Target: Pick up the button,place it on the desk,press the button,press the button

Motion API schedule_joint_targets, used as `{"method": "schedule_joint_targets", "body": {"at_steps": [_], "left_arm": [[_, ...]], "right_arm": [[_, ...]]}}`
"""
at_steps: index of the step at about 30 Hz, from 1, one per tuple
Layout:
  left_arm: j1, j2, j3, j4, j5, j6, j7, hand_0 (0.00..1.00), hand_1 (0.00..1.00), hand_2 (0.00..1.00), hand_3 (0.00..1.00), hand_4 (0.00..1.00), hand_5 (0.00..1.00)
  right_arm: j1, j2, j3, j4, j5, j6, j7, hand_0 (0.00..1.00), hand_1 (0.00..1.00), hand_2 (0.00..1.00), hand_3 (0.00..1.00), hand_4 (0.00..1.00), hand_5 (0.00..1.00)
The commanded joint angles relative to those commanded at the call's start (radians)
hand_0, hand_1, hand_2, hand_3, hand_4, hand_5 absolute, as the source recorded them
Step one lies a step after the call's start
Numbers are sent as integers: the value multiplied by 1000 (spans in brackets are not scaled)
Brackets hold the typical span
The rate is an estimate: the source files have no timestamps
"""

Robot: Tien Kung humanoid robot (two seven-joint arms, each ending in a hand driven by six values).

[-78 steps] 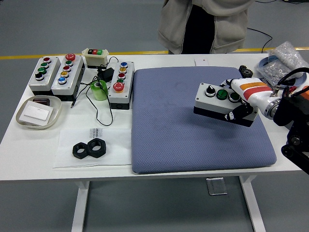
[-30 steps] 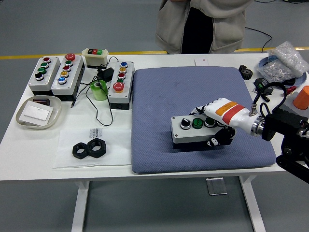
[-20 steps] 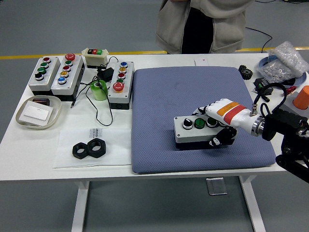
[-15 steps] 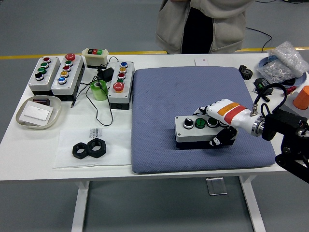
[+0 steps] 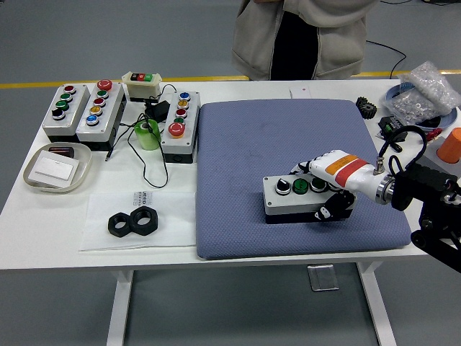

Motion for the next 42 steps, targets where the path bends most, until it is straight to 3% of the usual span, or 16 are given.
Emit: {"method": "schedule_joint_targets", "body": {"at_steps": [4,5,10,11,16,17,27,28,29,34,35,40,41,42], "left_arm": [[0,-1,0,0,1,0,0,725,825,876,829,643,998],[0,-1,0,0,0,0,0,726,825,876,829,643,998],[0,-1,-1,0,2,0,1,726,825,876,829,643,998],[0,-1,0,0,0,0,0,726,826,877,829,642,998],[-1,-1,0,0,1,0,1,726,826,877,829,642,998],[-1,-1,-1,0,2,0,1,728,827,877,831,640,998],[3,-1,-5,0,8,1,2,729,828,877,831,640,998],[4,-1,-8,0,12,1,3,729,828,877,831,640,998],[4,-1,-9,0,13,1,4,731,827,877,831,637,998],[7,-1,-12,0,18,1,5,731,827,877,831,637,998],[7,-1,-11,0,17,1,5,732,827,879,832,637,998],[7,0,-9,0,14,0,3,732,827,879,832,637,998],[7,0,-7,0,12,0,3,733,827,879,832,637,998],[6,0,-6,0,11,0,2,733,827,879,832,637,998]], "right_arm": [[0,1,3,-7,-4,8,-7,413,493,548,739,906,18],[-1,1,3,-9,-6,10,-8,475,546,607,794,916,42],[-3,0,5,-10,-17,26,-17,475,546,607,794,916,42],[-4,-1,5,-11,-17,28,-18,532,594,660,833,917,48],[-4,-3,6,-14,-22,33,-19,532,594,660,833,917,48],[-4,-3,7,-14,-24,33,-19,678,707,796,917,932,61],[-13,-15,29,9,-30,65,-30,712,732,849,969,934,52],[-17,-17,40,16,-24,73,-31,712,732,849,969,934,52],[-18,-18,44,18,-23,76,-31,836,809,963,998,953,85],[-30,-29,70,50,-5,133,-50,836,809,963,998,953,85],[-37,-34,83,62,7,142,-53,920,864,998,998,964,103],[-58,-53,130,112,40,187,-71,920,864,998,998,964,103],[-63,-61,143,131,50,212,-83,995,916,998,998,969,122],[-67,-67,153,144,56,228,-93,995,916,998,998,969,122]]}}
